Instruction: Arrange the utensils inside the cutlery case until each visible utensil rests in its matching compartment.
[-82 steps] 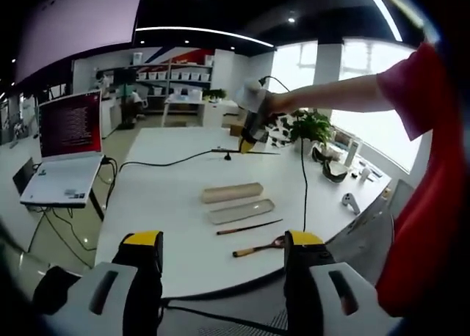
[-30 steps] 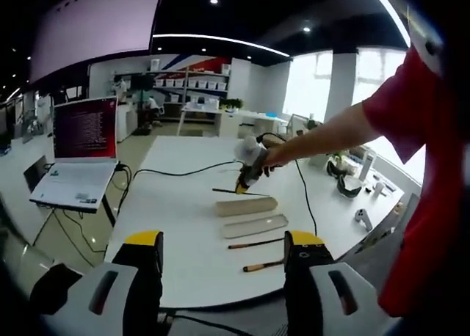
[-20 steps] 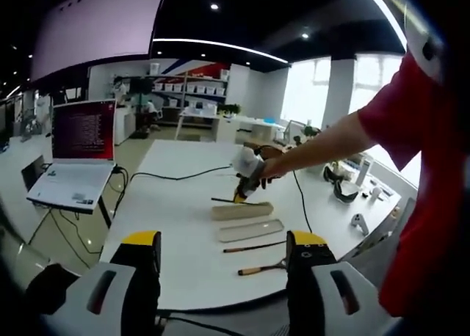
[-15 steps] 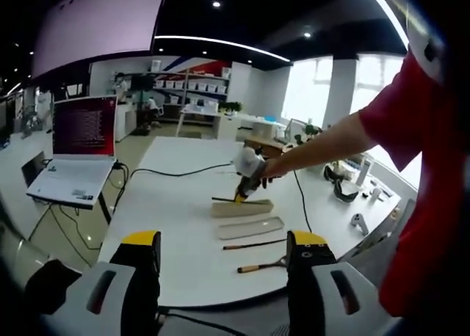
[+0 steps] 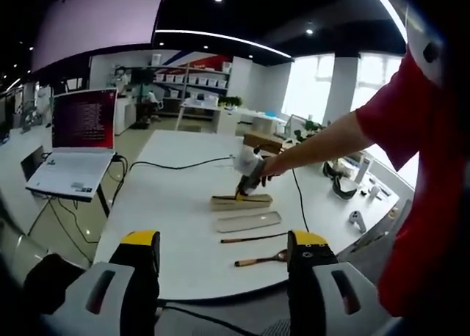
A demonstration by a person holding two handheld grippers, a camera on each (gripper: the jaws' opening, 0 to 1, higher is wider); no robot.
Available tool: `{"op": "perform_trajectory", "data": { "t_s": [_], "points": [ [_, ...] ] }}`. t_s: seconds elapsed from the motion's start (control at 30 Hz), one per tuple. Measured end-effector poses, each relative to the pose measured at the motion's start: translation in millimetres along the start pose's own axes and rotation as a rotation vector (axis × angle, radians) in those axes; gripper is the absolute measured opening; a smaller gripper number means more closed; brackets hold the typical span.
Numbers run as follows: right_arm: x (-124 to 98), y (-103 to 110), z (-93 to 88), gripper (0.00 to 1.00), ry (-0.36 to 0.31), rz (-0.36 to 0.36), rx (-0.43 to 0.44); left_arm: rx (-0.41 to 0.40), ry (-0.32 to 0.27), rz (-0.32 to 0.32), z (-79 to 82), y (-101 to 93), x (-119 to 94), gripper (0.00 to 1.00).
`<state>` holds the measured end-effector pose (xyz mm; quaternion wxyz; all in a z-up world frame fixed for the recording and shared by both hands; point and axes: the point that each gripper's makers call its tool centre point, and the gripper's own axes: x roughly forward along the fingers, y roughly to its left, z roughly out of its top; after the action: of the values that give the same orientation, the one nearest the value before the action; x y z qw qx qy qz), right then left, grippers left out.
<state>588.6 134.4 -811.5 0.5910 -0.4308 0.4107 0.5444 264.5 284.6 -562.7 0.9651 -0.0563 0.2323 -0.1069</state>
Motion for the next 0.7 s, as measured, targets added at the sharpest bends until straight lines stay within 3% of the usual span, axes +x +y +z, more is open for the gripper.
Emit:
{"op": "perform_trajectory", "data": {
  "t_s": [0.57, 0.7],
  "points": [
    [16.3, -5.2, -6.3, 0.01, 0.038, 0.018, 0.049, -0.005, 0.022, 0.016, -6.4, 2.8, 0.0, 0.72],
    [18.8, -5.8, -9.1, 0.01, 0.062, 0.02, 0.114, 0.01, 0.038, 0.014, -9.8, 1.9, 1.1, 0.7]
  ]
}}
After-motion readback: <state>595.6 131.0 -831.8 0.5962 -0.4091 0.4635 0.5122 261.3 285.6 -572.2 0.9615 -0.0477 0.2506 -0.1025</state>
